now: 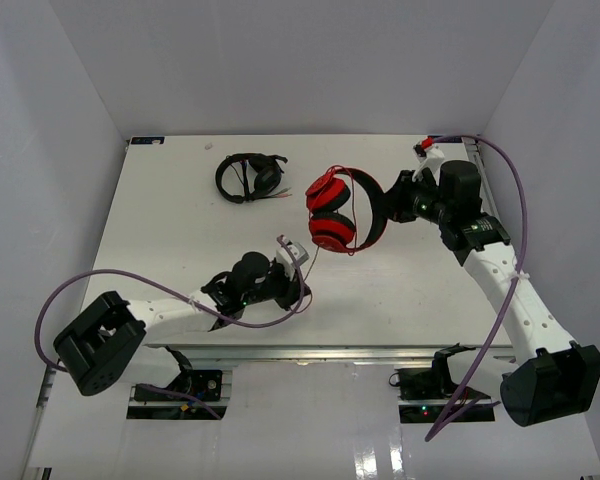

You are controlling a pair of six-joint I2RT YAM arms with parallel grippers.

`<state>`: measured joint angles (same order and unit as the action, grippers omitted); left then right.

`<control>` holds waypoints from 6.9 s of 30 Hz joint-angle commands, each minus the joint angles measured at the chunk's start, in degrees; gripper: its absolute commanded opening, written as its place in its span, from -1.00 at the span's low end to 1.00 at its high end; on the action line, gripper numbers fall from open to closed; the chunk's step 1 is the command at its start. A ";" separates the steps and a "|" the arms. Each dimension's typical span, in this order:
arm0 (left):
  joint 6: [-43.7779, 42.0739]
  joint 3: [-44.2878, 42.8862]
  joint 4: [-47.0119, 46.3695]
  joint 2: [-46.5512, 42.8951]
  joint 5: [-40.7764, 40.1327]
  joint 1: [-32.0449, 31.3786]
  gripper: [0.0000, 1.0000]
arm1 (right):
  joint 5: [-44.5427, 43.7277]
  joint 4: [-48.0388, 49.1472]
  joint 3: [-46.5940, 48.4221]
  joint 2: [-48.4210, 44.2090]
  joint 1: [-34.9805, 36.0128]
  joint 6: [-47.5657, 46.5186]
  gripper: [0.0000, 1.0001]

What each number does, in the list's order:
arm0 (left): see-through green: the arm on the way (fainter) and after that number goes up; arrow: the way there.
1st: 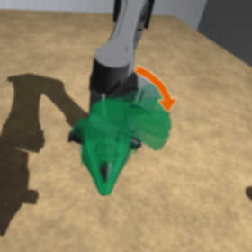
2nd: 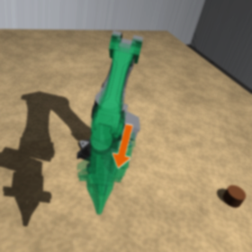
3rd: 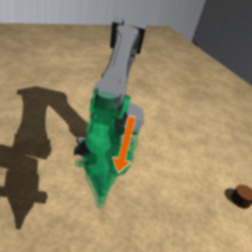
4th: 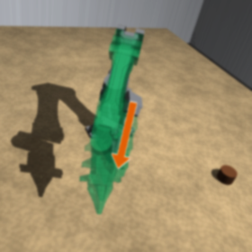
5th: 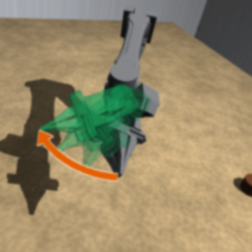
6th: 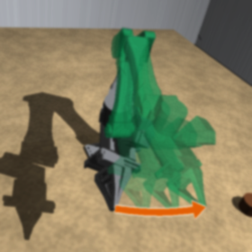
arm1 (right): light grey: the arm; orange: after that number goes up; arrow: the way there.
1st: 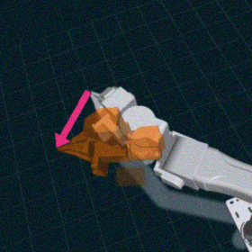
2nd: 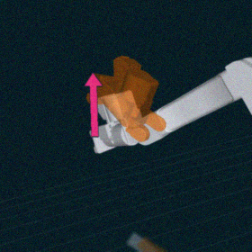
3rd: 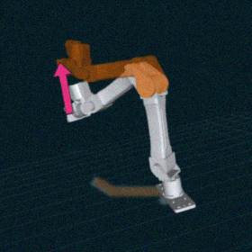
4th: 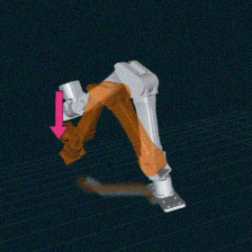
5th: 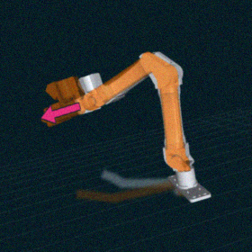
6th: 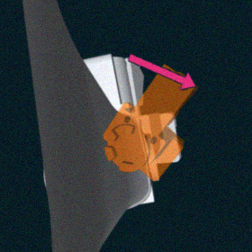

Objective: Wrap the headphones

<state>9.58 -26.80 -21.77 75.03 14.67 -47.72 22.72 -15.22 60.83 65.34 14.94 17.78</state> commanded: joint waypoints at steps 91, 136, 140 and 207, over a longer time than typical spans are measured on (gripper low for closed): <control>-7.29 -10.27 9.34 11.11 -7.25 -0.88 0.51 | -31.48 20.99 -16.23 -0.17 10.60 -29.65 -0.85; -4.80 -25.12 35.81 0.26 -3.58 -19.61 -1.00 | -25.23 10.48 -0.64 9.22 5.85 -8.33 -0.85; -5.40 -32.20 40.56 3.14 -1.68 -22.00 -1.00 | -28.99 10.98 -0.30 10.85 5.80 -9.55 -0.85; 17.32 -10.69 -11.05 1.75 13.82 12.70 -1.00 | 10.85 11.42 -3.69 3.99 -1.67 5.34 -0.85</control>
<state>18.48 -38.86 -17.14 73.82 26.97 -33.29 39.89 -8.73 52.67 66.98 13.52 10.30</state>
